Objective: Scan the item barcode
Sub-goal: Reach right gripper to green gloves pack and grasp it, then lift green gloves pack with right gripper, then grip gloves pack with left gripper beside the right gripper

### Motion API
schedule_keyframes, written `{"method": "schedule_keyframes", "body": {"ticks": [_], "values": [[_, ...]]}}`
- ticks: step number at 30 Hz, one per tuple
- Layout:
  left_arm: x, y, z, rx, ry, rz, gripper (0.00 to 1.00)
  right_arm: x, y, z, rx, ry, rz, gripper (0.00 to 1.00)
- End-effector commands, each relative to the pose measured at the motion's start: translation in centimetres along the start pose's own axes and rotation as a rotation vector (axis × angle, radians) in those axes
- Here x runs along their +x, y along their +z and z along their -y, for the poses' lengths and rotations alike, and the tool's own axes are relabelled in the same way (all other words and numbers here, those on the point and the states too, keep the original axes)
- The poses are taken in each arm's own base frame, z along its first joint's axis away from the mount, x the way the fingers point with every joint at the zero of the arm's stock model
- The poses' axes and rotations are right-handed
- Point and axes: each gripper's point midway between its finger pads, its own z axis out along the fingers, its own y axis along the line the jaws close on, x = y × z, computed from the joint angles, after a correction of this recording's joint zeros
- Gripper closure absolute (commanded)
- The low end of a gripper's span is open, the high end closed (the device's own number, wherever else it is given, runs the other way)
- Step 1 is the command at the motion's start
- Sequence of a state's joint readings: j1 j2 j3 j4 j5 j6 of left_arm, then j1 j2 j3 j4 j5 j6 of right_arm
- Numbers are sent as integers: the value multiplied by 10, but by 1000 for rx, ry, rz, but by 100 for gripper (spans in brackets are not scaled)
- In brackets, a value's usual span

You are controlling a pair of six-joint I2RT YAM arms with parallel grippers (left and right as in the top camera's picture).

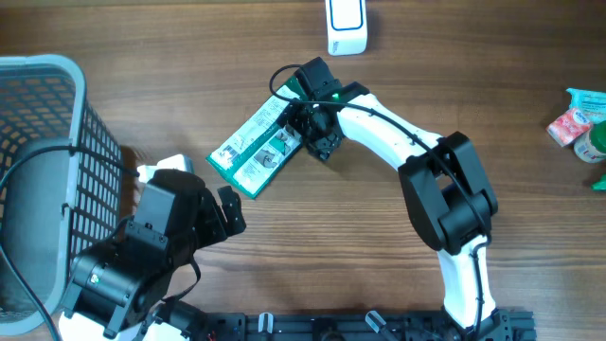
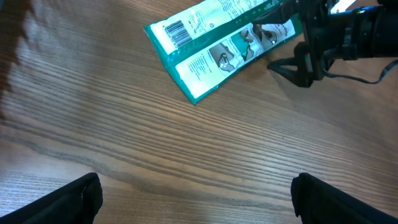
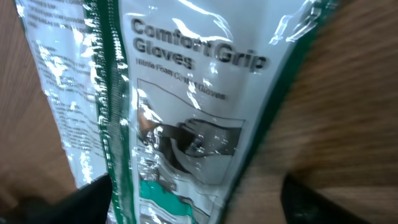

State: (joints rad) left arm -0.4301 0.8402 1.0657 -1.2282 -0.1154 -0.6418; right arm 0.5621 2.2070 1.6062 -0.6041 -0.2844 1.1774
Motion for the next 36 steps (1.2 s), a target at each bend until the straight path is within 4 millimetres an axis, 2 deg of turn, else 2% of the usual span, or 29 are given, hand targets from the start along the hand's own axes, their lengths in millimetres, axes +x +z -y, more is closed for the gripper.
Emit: {"method": "schedule_keyframes", "body": {"ticks": [1, 2, 4, 5, 6, 8, 11, 13, 14, 16, 17, 19, 21, 25, 28, 30, 34, 36], "values": [[-2, -1, -1, -6, -11, 14, 0, -4, 38, 28, 85, 31, 3, 36], [-2, -1, -1, -6, -11, 14, 0, -4, 39, 30, 90, 25, 3, 47], [-2, -1, -1, -6, -11, 14, 0, -6, 40, 31, 96, -8, 8, 58], [-2, -1, -1, -6, -11, 14, 0, -6, 40, 31, 98, -42, 11, 67], [-2, -1, -1, -6, -11, 14, 0, -6, 40, 32, 99, -73, 9, 81], [-2, -1, -1, -6, -11, 14, 0, -7, 40, 34, 106, -128, 4, 96], [-2, -1, -1, -6, -11, 14, 0, -13, 35, 46, 150, -182, 8, 96], [-2, -1, -1, -6, -11, 14, 0, -20, 25, 59, 197, -191, 1, 96], [-2, -1, -1, -6, -11, 14, 0, -57, -42, 103, 373, -291, 48, 96], [-2, -1, -1, -6, -11, 14, 0, -70, -86, 106, 384, -423, 68, 96], [-2, -1, -1, -6, -11, 14, 0, -72, -111, 101, 362, -452, 93, 96], [-2, -1, -1, -6, -11, 14, 0, -67, -147, 92, 327, -491, 135, 96], [-2, -1, -1, -6, -11, 14, 0, -61, -163, 91, 322, -512, 140, 96], [-2, -1, -1, -6, -11, 14, 0, -55, -166, 91, 318, -544, 117, 96], [-2, -1, -1, -6, -11, 14, 0, -30, -179, 67, 156, -658, 48, 96], [-3, -1, -1, -5, -11, 14, 0, -2, -218, 46, 11, -754, 57, 96], [-6, -2, 4, 17, -14, 28, 0, 40, -272, 37, -132, -908, 73, 96], [-12, -2, 9, 37, -17, 52, 0, 58, -291, 34, -200, -951, 69, 96]]}}
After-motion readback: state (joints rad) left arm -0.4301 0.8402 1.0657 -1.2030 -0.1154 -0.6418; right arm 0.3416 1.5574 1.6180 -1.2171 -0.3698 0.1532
